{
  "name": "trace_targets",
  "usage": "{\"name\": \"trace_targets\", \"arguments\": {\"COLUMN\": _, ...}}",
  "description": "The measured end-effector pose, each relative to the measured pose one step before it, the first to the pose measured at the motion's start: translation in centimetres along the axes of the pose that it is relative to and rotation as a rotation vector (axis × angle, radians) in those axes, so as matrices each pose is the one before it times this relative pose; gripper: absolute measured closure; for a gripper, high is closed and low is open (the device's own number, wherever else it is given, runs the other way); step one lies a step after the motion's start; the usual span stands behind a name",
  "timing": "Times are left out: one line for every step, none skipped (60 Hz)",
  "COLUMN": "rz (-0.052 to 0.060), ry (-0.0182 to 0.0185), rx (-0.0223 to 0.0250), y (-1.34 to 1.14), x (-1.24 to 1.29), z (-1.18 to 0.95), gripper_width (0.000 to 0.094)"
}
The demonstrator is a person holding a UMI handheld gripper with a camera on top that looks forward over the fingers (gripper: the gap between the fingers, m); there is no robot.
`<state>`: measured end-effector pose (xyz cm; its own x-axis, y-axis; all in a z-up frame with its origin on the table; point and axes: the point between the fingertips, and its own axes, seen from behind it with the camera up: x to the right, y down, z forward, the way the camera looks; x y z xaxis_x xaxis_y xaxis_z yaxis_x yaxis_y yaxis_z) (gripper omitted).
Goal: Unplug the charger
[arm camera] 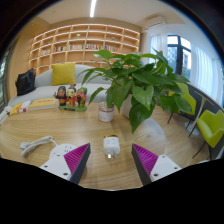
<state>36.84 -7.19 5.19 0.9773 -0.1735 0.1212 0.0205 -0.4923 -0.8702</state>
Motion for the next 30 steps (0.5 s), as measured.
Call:
{"name": "trace_targets", "arguments": {"rz": 0.0009, "ry": 0.00151, "rx": 0.00123, "y": -0.051, "x": 0.035, "z": -0.619, "gripper_width": 0.0084}}
{"name": "trace_targets", "arguments": {"rz": 0.0006, "ry": 0.00069, "rx": 0.00174, "y": -0.039, "x": -0.002, "z": -0.630, "gripper_width": 0.0083}}
{"name": "trace_targets", "arguments": {"rz": -0.0009, "ry": -0.00079, "rx": 0.00302, "y": -0.058, "x": -0.049, "z": -0.714, "gripper_width": 0.0083}}
{"name": "trace_targets", "arguments": {"rz": -0.0015, "ry": -0.00158, "rx": 0.00315, "y": -0.059, "x": -0.066, "z": -0.744, "gripper_width": 0.0083}}
{"name": "trace_targets", "arguments": {"rz": -0.0016, "ry": -0.00118, "rx": 0.00272, "y": -0.060, "x": -0.053, "z": -0.779, "gripper_width": 0.0082}}
{"name": "trace_targets", "arguments": {"rz": -0.0012, "ry": 0.00045, "rx": 0.00396, "y": 0.065, "x": -0.018, "z": -0.844, "gripper_width": 0.0082}}
{"name": "trace_targets", "arguments": {"rz": -0.0017, "ry": -0.00024, "rx": 0.00345, "y": -0.108, "x": -0.022, "z": -0.901, "gripper_width": 0.0082}}
{"name": "trace_targets", "arguments": {"rz": -0.0016, "ry": 0.00059, "rx": 0.00272, "y": -0.193, "x": -0.135, "z": -0.831, "gripper_width": 0.0082}}
{"name": "trace_targets", "arguments": {"rz": -0.0019, "ry": -0.00054, "rx": 0.00377, "y": -0.090, "x": -0.073, "z": -0.833, "gripper_width": 0.0082}}
{"name": "trace_targets", "arguments": {"rz": -0.0016, "ry": -0.00024, "rx": 0.00289, "y": -0.040, "x": -0.086, "z": -0.852, "gripper_width": 0.0083}}
{"name": "trace_targets", "arguments": {"rz": -0.0016, "ry": 0.00023, "rx": 0.00179, "y": -0.028, "x": -0.069, "z": -0.867, "gripper_width": 0.0085}}
{"name": "trace_targets", "arguments": {"rz": -0.0008, "ry": 0.00022, "rx": 0.00230, "y": -0.036, "x": -0.073, "z": -0.885, "gripper_width": 0.0086}}
{"name": "trace_targets", "arguments": {"rz": 0.0003, "ry": -0.00073, "rx": 0.00325, "y": -0.075, "x": -0.121, "z": -0.878, "gripper_width": 0.0084}}
{"name": "trace_targets", "arguments": {"rz": 0.0008, "ry": -0.00163, "rx": 0.00465, "y": -0.089, "x": -0.115, "z": -0.883, "gripper_width": 0.0084}}
{"name": "trace_targets", "arguments": {"rz": 0.0005, "ry": -0.00234, "rx": 0.00524, "y": -0.110, "x": -0.110, "z": -0.903, "gripper_width": 0.0085}}
{"name": "trace_targets", "arguments": {"rz": -0.0002, "ry": -0.00259, "rx": 0.00650, "y": -0.011, "x": -0.059, "z": -0.862, "gripper_width": 0.0085}}
{"name": "trace_targets", "arguments": {"rz": -0.0006, "ry": -0.00148, "rx": 0.00504, "y": -0.140, "x": -0.083, "z": -0.720, "gripper_width": 0.0084}}
{"name": "trace_targets", "arguments": {"rz": -0.0002, "ry": 0.00003, "rx": 0.00333, "y": -0.133, "x": -0.077, "z": -1.041, "gripper_width": 0.0084}}
{"name": "trace_targets", "arguments": {"rz": 0.0002, "ry": 0.00088, "rx": 0.00312, "y": -0.033, "x": -0.049, "z": -0.856, "gripper_width": 0.0083}}
{"name": "trace_targets", "arguments": {"rz": -0.0001, "ry": 0.00149, "rx": 0.00210, "y": -0.036, "x": -0.005, "z": -0.836, "gripper_width": 0.0083}}
{"name": "trace_targets", "arguments": {"rz": -0.0010, "ry": 0.00123, "rx": 0.00148, "y": -0.015, "x": -0.041, "z": -0.777, "gripper_width": 0.0084}}
{"name": "trace_targets", "arguments": {"rz": -0.0006, "ry": 0.00075, "rx": 0.00169, "y": -0.016, "x": -0.066, "z": -0.756, "gripper_width": 0.0083}}
{"name": "trace_targets", "arguments": {"rz": 0.0000, "ry": -0.00009, "rx": 0.00208, "y": -0.001, "x": -0.058, "z": -0.786, "gripper_width": 0.0083}}
{"name": "trace_targets", "arguments": {"rz": 0.0002, "ry": -0.00123, "rx": 0.00248, "y": 0.003, "x": -0.084, "z": -0.699, "gripper_width": 0.0082}}
{"name": "trace_targets", "arguments": {"rz": -0.0005, "ry": -0.00206, "rx": 0.00290, "y": 0.004, "x": -0.058, "z": -0.526, "gripper_width": 0.0081}}
{"name": "trace_targets", "arguments": {"rz": -0.0013, "ry": -0.00038, "rx": 0.00094, "y": -0.054, "x": -0.145, "z": -0.839, "gripper_width": 0.0082}}
{"name": "trace_targets", "arguments": {"rz": 0.0000, "ry": -0.00089, "rx": 0.00309, "y": 0.022, "x": 0.043, "z": -0.599, "gripper_width": 0.0083}}
{"name": "trace_targets", "arguments": {"rz": 0.0006, "ry": -0.00073, "rx": 0.00285, "y": -0.064, "x": -0.081, "z": -0.670, "gripper_width": 0.0083}}
{"name": "trace_targets", "arguments": {"rz": 0.0012, "ry": -0.00074, "rx": 0.00405, "y": -0.073, "x": -0.073, "z": -0.554, "gripper_width": 0.0083}}
{"name": "trace_targets", "arguments": {"rz": 0.0007, "ry": -0.00026, "rx": 0.00417, "y": -0.051, "x": -0.056, "z": -0.561, "gripper_width": 0.0083}}
